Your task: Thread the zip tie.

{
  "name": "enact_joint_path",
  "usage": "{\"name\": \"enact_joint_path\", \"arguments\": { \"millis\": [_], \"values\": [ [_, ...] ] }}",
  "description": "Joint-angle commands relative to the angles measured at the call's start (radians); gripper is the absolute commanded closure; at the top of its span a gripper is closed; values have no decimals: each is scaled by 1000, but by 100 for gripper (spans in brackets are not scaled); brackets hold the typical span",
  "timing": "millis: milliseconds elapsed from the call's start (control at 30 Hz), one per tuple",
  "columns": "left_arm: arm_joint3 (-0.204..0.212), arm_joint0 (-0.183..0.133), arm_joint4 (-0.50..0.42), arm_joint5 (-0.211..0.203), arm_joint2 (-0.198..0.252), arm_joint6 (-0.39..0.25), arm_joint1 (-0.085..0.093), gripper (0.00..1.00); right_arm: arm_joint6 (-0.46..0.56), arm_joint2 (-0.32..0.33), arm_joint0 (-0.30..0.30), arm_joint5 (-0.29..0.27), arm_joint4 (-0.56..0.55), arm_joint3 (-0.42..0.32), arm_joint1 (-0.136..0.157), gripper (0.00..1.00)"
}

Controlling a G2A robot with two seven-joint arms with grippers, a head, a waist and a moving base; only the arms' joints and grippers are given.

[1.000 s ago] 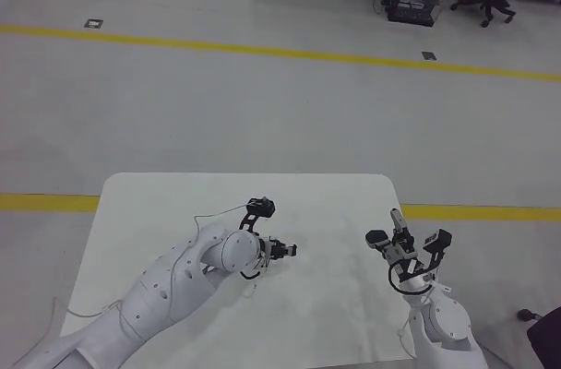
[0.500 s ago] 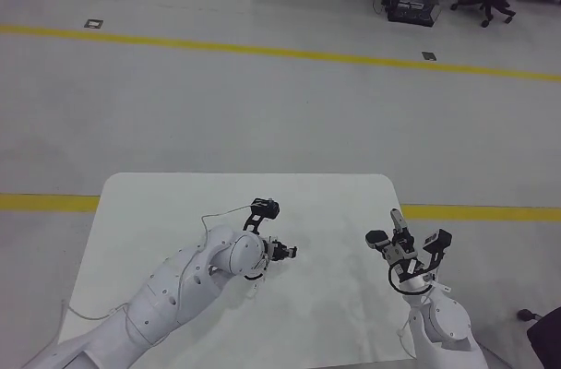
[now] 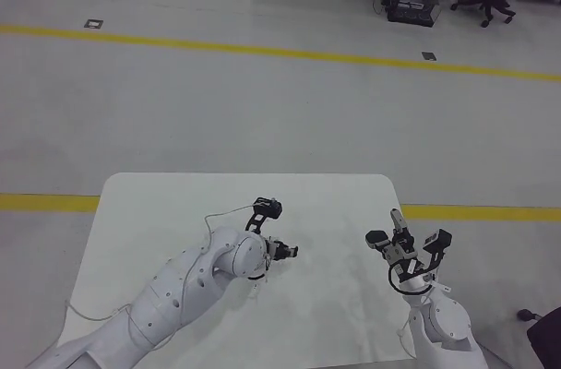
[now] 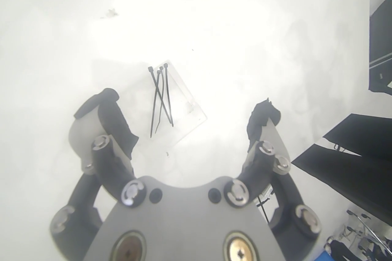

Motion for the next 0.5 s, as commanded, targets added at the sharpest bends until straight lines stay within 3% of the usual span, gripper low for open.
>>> {"name": "enact_joint_path", "arguments": {
  "millis": [0, 133, 467],
  "values": [
    [-2, 1, 14, 0, -11, -17, -4, 0, 0, 0, 0, 0, 0, 0, 0, 0],
    [-4, 3, 121, 0, -12, -58, -17, 0, 0, 0, 0, 0, 0, 0, 0, 0],
    [-3, 12, 115, -10, -14, -34, -16, 0, 0, 0, 0, 0, 0, 0, 0, 0]
  ]
}}
